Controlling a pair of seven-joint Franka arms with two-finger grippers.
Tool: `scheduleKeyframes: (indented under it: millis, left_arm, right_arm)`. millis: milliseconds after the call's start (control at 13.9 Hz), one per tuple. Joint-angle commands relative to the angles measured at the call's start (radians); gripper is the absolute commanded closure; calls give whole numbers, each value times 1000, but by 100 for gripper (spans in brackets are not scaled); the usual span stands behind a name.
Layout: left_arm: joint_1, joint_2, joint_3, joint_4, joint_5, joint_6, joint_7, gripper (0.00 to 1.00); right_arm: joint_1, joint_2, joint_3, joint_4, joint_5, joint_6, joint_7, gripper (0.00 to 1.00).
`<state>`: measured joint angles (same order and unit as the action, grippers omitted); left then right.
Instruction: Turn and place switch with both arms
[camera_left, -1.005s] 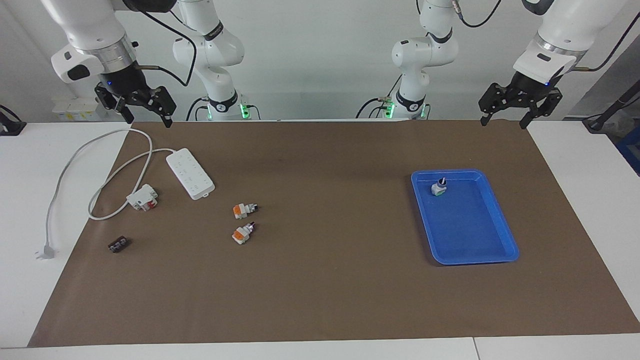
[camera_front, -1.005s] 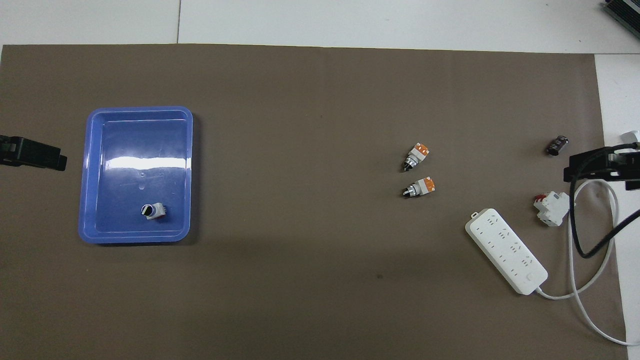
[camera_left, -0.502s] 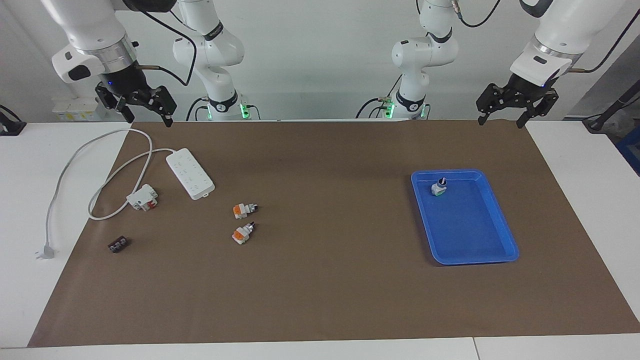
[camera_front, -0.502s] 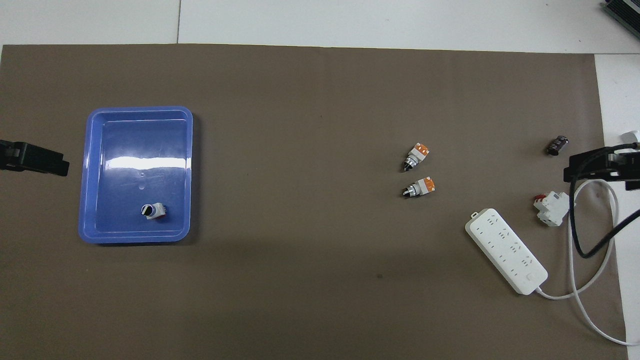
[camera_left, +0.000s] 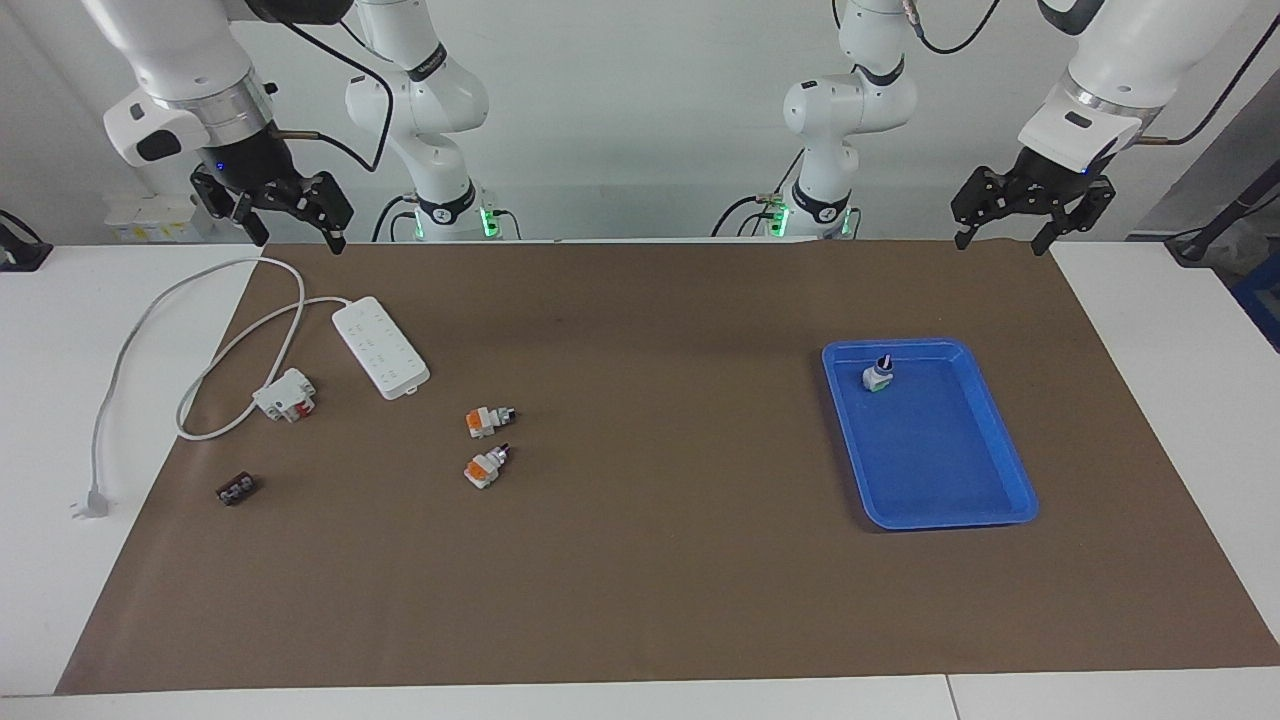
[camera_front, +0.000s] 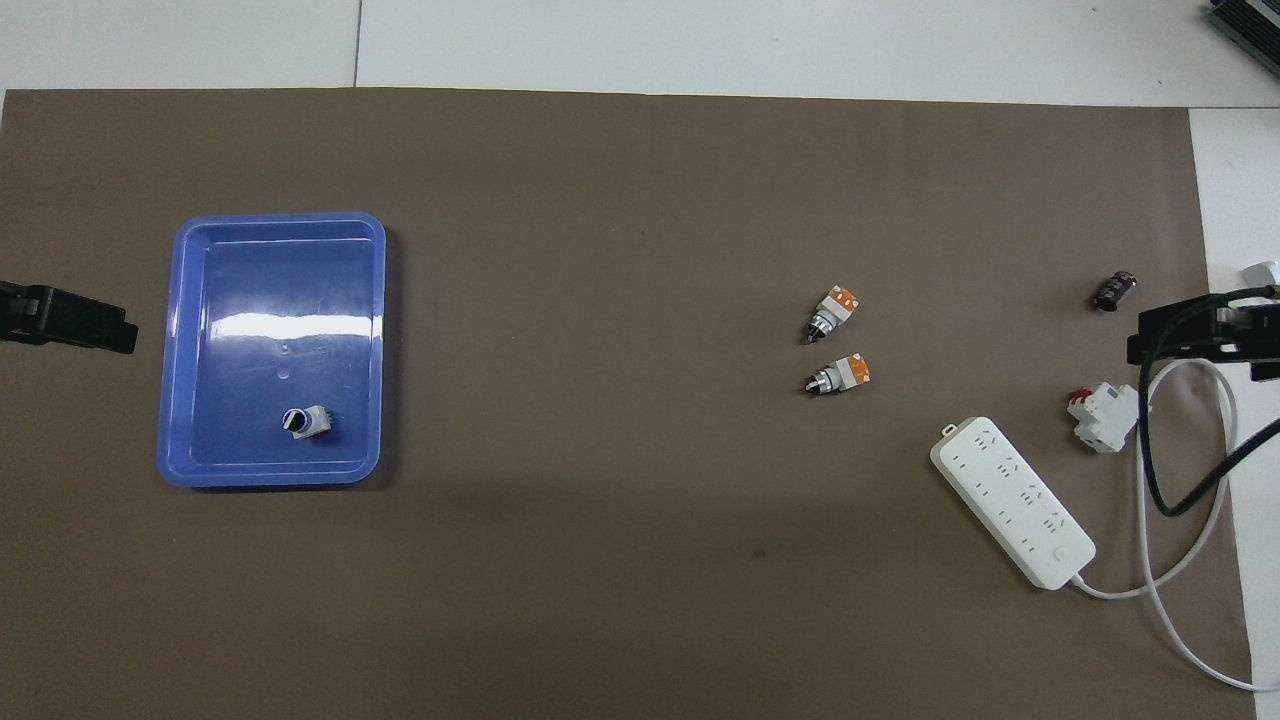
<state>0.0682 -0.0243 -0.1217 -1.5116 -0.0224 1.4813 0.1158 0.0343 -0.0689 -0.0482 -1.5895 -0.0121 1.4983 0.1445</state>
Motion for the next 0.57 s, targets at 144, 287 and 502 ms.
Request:
scheduleKeyframes:
  millis: [144, 287, 502]
  left_arm:
    - [-21, -26, 5, -28, 19, 5, 7, 0]
    - [-46, -25, 7, -25, 19, 4, 4, 0]
    - [-155, -29, 95, -27, 21, -7, 7, 0]
  right_arm:
    - [-8, -9, 4, 0, 14, -10, -5, 0]
    - [-8, -9, 4, 0, 14, -12, -5, 0]
    - [-8, -9, 4, 0, 14, -10, -5, 0]
